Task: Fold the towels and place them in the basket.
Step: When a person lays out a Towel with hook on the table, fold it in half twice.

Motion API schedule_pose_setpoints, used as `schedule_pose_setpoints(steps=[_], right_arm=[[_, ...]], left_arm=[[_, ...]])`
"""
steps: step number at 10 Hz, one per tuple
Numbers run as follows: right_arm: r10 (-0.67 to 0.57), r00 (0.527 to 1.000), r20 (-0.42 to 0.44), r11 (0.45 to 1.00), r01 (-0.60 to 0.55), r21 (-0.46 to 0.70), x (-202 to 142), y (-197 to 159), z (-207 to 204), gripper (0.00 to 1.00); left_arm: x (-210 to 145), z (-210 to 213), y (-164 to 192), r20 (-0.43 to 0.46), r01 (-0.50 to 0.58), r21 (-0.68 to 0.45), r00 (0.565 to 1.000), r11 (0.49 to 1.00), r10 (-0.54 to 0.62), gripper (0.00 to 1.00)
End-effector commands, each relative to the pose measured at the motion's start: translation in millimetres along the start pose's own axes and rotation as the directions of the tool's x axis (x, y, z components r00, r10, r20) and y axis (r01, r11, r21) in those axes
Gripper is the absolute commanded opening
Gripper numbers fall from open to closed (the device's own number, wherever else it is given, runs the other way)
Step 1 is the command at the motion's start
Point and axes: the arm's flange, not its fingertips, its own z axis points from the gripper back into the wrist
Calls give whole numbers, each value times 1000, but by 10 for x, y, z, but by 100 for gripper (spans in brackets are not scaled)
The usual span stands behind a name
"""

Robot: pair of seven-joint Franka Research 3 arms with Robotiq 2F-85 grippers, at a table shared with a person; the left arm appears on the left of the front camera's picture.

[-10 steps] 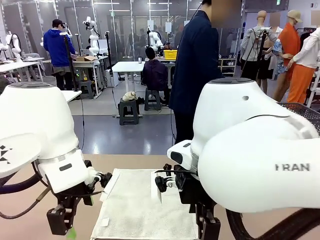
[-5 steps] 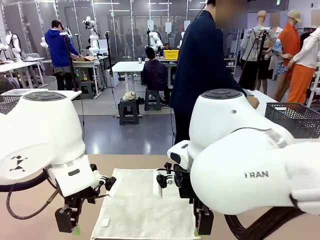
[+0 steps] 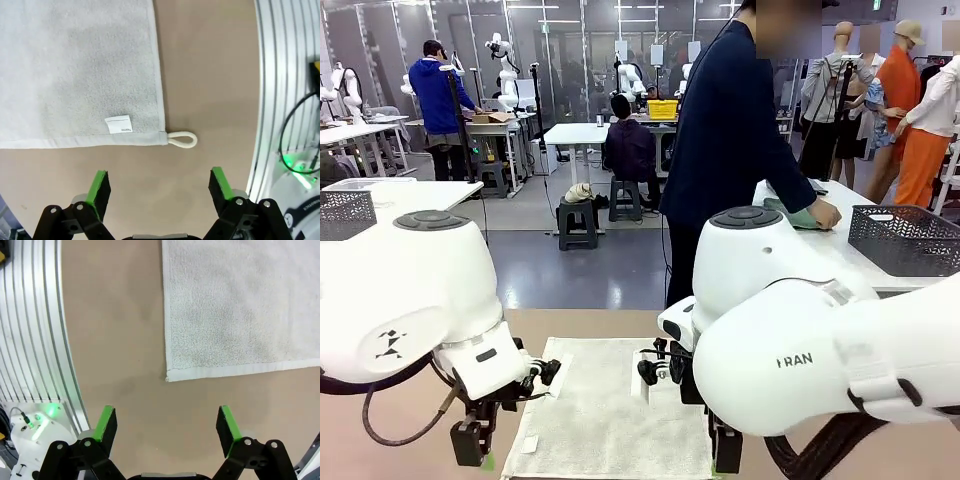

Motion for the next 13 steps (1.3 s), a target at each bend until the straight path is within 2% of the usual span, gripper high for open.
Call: schedule_pose_setpoints(steps=[1,8,13], right_arm=[[-31,1000,-7,999,30,-40,-511,488,-474,100],[-64,997,-38,997,62,-49,-666,489,-830,100],[-57,997,-43,998,57,-9,-680,558,-946,100]], left_arm=[[-273,-320,-440,-27,-20,60,999,998,22,100],[-414,-780,-452,-54,-40,75,998,996,44,100],[-466,-930,-515,-24,-55,19,998,998,56,100]])
